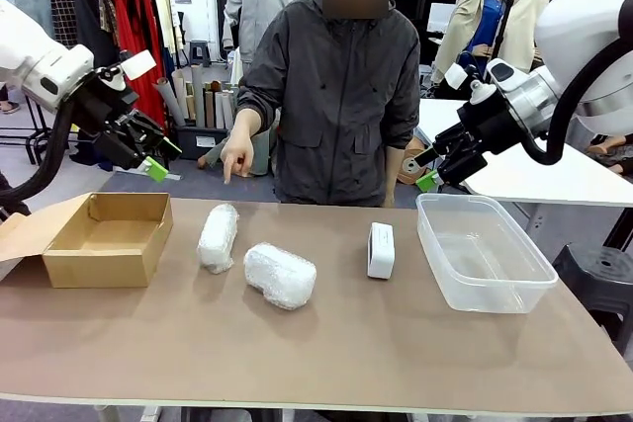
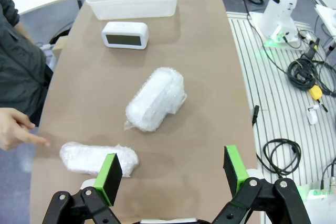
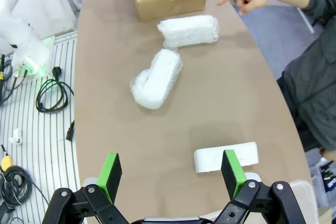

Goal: Separate and place wrapped and unwrapped clocks.
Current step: Pick up the Digital clock indicated by the person.

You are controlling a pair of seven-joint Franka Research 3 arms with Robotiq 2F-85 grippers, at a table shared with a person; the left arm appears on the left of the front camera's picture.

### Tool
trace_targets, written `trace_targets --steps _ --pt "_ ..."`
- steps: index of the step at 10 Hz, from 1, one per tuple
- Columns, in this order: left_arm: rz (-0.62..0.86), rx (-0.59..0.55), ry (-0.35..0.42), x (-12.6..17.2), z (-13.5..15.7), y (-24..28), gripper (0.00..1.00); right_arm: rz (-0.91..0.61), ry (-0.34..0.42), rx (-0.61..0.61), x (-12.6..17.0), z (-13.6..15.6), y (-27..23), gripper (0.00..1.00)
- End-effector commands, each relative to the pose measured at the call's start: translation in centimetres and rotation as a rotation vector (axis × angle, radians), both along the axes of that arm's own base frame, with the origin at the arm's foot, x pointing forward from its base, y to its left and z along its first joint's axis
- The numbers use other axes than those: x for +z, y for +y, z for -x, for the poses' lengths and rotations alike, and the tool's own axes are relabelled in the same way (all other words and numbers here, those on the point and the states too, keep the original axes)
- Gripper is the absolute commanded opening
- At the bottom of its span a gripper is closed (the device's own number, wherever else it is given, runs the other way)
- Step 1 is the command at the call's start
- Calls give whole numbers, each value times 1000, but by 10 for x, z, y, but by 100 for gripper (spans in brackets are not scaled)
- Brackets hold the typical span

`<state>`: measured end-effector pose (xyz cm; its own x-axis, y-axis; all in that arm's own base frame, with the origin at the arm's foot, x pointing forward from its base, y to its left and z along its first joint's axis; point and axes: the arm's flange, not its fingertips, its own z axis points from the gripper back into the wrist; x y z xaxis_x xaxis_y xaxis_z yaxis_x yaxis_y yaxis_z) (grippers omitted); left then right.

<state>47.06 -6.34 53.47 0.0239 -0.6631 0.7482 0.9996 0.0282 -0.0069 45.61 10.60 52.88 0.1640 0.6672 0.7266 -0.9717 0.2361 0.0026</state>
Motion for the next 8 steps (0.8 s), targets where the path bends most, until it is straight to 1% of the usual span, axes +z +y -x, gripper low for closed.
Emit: trace_targets --steps 1,8 --pt "5 -6 1 1 1 1 100 -3 -3 9 2 -1 0 100" --pt "5 -6 1 1 1 1 100 -3 -3 9 2 -1 0 100"
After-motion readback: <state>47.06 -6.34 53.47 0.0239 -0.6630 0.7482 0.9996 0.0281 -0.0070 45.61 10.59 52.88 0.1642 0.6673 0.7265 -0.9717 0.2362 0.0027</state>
